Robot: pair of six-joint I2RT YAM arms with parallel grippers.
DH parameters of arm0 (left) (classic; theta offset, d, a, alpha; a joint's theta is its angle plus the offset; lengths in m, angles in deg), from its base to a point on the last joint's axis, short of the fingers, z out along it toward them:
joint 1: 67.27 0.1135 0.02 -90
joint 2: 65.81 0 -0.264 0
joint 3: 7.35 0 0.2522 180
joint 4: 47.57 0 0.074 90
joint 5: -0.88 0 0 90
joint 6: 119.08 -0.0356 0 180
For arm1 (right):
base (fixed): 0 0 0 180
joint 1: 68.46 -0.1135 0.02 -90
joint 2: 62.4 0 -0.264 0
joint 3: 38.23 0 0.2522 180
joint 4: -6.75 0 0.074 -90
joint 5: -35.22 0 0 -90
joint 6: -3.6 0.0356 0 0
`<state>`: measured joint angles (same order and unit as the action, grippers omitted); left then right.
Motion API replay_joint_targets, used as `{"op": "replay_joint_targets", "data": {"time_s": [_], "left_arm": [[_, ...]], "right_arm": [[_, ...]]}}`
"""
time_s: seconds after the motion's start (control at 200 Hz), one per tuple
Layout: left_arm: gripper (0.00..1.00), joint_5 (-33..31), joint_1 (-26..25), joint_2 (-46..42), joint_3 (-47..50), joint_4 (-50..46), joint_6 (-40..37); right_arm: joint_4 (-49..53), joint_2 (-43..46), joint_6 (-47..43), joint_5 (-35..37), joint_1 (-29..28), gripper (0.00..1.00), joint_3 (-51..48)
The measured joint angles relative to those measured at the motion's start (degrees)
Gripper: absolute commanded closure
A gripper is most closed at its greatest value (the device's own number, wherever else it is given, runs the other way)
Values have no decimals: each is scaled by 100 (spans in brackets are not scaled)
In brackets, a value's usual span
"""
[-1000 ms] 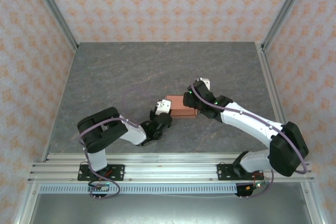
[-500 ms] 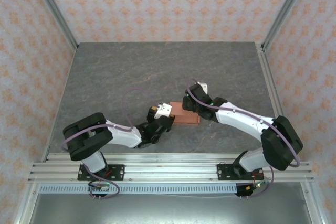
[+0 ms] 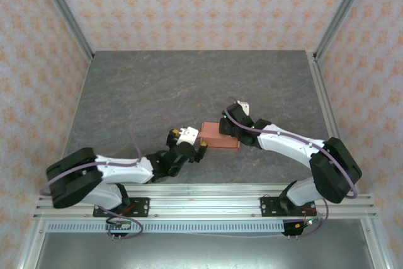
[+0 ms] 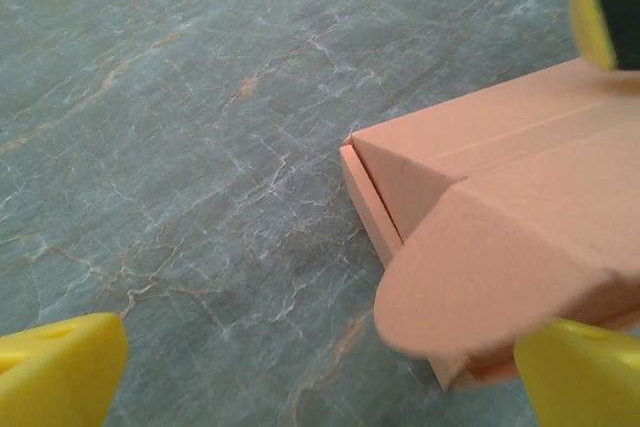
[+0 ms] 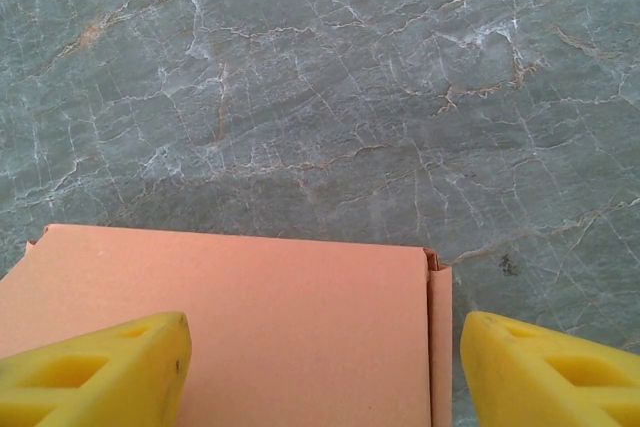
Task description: Fold the paper box
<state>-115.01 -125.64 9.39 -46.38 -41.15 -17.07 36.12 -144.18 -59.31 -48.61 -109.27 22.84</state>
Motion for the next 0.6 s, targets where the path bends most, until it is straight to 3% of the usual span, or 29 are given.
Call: {"op": "replay_joint_targets", "data": {"time_s": [0.205,0.38,0.475,0.601], "left_arm": [[0,461,-22,-1917,236,-1073,365],[0,278,-42,-3399,205,-2061,1025],[2,153,72,-3644,-13,-2583,1349],[2,280,501,-3316,-557,-3086,1751]], "right_arm": [[-164,0,20,33,-2,28,-74],[-463,0,48,306,-162,27,-380],[-643,2,81,433,-282,27,-551],[-866,2,103,549,-332,27,-662]]}}
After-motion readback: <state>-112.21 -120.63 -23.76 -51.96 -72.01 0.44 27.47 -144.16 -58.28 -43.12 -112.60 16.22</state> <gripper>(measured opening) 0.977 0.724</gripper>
